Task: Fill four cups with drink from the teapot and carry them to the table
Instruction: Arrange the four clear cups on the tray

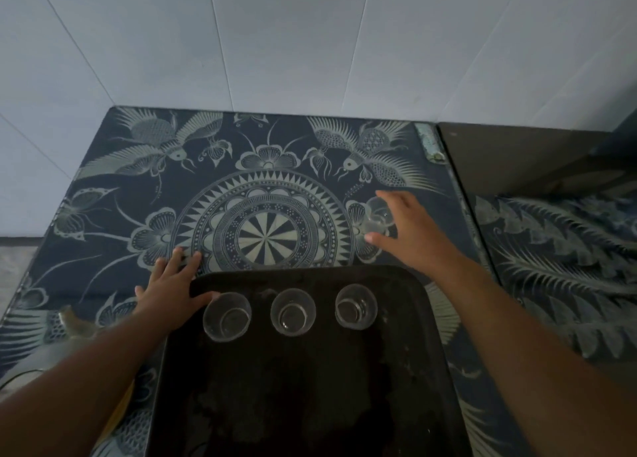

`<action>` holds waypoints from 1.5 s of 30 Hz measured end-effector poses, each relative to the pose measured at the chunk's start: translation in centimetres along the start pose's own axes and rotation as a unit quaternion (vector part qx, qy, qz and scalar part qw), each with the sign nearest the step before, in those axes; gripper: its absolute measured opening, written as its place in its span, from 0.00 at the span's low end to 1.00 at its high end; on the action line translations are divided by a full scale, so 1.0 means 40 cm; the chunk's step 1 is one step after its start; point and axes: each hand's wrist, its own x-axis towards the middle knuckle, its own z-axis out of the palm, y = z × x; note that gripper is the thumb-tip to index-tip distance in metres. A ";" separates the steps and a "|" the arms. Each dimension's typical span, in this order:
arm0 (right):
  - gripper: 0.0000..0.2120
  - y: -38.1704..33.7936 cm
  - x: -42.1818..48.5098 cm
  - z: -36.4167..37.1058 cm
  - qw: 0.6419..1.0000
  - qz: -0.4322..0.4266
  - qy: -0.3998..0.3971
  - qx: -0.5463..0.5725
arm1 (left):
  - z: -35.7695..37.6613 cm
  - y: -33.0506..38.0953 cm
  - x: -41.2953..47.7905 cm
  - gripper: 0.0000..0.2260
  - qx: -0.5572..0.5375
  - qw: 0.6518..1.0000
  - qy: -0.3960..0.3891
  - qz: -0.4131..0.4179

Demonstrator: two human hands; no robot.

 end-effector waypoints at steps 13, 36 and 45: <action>0.42 0.123 0.159 0.078 0.994 0.094 -0.045 -0.021 | -0.001 -0.007 -0.002 0.46 -0.011 1.000 0.001 0.000; 0.39 0.141 -0.224 0.066 0.994 0.101 0.028 0.024 | -0.013 -0.003 0.007 0.46 0.007 1.000 -0.006 0.012; 0.39 0.131 -0.287 0.131 0.996 0.091 0.016 0.007 | -0.021 0.003 -0.002 0.46 0.005 1.000 -0.007 0.020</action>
